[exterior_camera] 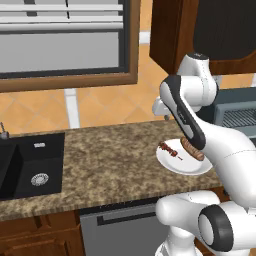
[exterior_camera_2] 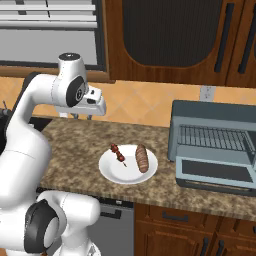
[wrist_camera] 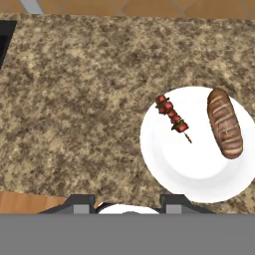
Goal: Pick up the kebab skewer and baguette bread, and place them inside the toaster oven. Close the toaster oven door and start by setting the timer.
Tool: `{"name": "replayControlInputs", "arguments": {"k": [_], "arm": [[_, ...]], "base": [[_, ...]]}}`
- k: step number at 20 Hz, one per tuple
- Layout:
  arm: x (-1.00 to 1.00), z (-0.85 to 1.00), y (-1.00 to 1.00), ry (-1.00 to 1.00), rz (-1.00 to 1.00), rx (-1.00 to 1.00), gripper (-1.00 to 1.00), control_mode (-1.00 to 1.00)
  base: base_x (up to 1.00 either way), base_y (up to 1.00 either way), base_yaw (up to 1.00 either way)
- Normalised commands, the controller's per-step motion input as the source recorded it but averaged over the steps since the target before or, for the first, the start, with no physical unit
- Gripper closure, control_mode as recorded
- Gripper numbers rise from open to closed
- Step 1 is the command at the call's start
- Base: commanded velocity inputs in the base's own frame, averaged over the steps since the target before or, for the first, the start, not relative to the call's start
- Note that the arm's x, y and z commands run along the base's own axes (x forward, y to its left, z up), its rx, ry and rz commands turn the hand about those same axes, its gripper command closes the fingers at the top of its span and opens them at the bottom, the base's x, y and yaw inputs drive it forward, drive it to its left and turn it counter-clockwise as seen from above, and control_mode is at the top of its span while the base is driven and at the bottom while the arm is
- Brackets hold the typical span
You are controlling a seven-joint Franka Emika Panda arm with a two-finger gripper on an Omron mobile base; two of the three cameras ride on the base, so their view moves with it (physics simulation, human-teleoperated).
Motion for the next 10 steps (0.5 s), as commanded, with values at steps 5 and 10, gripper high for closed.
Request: {"name": "replayControlInputs", "arguments": {"k": [5,10], "arm": [[0.00,0.00,0.00,0.00,0.00,0.00,-1.00,1.00],[0.00,0.00,0.00,0.00,0.00,0.00,-1.00,1.00]], "base": [[0.00,0.00,0.00],[-0.03,-0.04,0.00]]}}
